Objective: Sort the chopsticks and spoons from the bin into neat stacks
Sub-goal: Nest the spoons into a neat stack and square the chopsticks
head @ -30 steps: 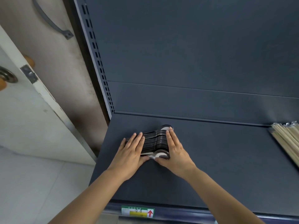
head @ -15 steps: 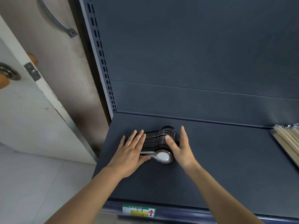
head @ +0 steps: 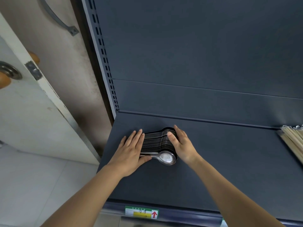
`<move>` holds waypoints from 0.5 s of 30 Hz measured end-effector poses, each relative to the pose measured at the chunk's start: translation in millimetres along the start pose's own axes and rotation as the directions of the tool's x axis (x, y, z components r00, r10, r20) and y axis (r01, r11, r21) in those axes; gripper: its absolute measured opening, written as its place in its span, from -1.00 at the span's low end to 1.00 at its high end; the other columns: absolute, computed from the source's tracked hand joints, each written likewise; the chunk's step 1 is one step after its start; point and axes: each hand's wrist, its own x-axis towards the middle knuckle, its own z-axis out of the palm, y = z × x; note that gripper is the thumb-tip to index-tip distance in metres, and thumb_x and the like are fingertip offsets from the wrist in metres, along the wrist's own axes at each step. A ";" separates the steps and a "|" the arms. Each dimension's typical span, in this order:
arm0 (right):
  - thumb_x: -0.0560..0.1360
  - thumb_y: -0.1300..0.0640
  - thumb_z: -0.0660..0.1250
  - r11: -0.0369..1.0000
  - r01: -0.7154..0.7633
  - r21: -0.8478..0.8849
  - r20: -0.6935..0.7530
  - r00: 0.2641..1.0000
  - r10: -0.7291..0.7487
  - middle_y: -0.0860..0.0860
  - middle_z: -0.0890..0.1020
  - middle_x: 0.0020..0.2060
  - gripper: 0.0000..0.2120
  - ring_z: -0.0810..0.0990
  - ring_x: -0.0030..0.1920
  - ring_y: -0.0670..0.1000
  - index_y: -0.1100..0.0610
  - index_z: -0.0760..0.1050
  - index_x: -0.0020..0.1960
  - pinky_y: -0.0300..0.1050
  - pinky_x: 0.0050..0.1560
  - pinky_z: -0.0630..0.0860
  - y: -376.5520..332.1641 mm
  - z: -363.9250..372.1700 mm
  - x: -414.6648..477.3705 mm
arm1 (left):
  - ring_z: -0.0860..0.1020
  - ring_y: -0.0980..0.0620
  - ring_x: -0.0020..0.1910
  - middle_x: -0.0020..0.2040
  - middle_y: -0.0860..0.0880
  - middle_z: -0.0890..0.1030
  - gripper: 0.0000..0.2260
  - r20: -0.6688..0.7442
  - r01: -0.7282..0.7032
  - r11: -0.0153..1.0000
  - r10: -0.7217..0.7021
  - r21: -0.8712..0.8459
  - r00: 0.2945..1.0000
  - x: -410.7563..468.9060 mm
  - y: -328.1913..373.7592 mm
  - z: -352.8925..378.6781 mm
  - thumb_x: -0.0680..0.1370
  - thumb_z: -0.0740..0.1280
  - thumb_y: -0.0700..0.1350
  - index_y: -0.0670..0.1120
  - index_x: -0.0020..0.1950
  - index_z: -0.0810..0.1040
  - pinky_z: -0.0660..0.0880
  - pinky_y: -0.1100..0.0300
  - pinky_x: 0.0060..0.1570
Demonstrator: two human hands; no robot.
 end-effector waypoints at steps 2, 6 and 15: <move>0.58 -0.14 0.11 1.000 0.003 -0.003 0.021 1.000 -0.003 0.00 0.11 0.51 -0.37 0.07 0.50 -0.04 0.09 0.02 0.54 -0.28 0.35 0.02 -0.7 -0.3 -0.9 | -0.34 0.04 0.48 0.44 0.03 -0.43 -0.11 0.011 0.003 1.000 -0.003 -0.005 1.000 -0.1 0.3 -0.3 0.30 -0.42 0.42 -0.10 0.49 -0.35 -0.26 0.02 0.44; 0.58 -0.14 0.10 0.999 0.029 -0.036 0.069 0.997 -0.027 -0.05 -0.02 0.54 -0.32 -0.07 0.52 -0.11 0.09 -0.10 0.55 -0.33 0.33 -0.09 1.1 0.8 -4.1 | -0.40 0.03 0.46 0.45 0.04 -0.44 -0.09 0.036 0.009 1.000 -0.008 -0.025 0.999 0.4 0.4 -0.7 0.28 -0.42 0.45 -0.08 0.47 -0.38 -0.27 -0.03 0.44; 0.56 -0.17 0.14 0.999 -0.018 -0.033 0.043 0.999 0.020 -0.04 -0.07 0.54 -0.26 -0.12 0.52 -0.09 0.09 -0.17 0.54 -0.18 0.44 -0.09 2.6 -6.0 -12.8 | -0.31 0.02 0.50 0.53 0.02 -0.33 0.00 0.077 -0.003 1.000 0.004 -0.014 0.997 1.4 1.8 -9.7 0.24 -0.40 0.50 -0.09 0.52 -0.31 -0.18 -0.07 0.48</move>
